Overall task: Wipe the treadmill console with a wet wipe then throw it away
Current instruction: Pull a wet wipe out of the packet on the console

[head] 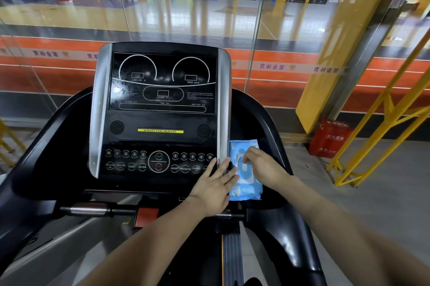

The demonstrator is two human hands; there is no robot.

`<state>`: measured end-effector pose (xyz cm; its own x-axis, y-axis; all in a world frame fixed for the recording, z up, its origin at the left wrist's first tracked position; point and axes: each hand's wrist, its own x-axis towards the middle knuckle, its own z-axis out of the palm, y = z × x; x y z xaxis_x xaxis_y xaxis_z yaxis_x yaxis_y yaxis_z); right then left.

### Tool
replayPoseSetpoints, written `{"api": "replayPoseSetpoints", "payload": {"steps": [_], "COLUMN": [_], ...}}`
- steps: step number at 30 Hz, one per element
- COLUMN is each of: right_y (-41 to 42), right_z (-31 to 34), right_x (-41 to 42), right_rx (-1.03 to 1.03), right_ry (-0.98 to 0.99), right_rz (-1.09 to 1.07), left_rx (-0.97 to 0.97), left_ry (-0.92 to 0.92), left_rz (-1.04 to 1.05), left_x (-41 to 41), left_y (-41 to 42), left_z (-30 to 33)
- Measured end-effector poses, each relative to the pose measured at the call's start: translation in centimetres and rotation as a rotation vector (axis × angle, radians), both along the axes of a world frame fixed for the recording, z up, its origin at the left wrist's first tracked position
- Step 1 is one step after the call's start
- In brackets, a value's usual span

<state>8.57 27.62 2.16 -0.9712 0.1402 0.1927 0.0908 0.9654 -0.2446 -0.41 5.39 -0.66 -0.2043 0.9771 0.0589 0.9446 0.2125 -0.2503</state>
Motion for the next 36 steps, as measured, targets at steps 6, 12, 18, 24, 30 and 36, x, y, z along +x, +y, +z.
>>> {"api": "replayPoseSetpoints", "payload": {"steps": [6, 12, 18, 24, 30, 36], "right_y": [0.4, 0.9, 0.9, 1.0, 1.1, 0.0], "right_z": [0.1, -0.1, -0.4, -1.3, -1.1, 0.5], "right_x": [0.2, -0.7, -1.1, -0.5, 0.0, 0.0], "right_rx": [-0.004, 0.008, -0.031, 0.036, 0.116, 0.418], "right_ry": [0.09, 0.109, 0.034, 0.054, 0.114, 0.075], "right_rz": [0.075, 0.01, -0.075, -0.01, 0.092, 0.078], "left_rx": [-0.005, -0.011, -0.014, -0.029, -0.019, -0.019], "left_ry": [-0.018, -0.015, -0.033, -0.019, -0.044, -0.06], "left_rz": [0.012, 0.024, 0.033, 0.042, 0.044, 0.05], "left_x": [0.1, 0.3, 0.3, 0.3, 0.4, 0.7], "left_y": [0.2, 0.2, 0.3, 0.3, 0.3, 0.5], "left_z": [0.1, 0.1, 0.2, 0.1, 0.2, 0.2]}}
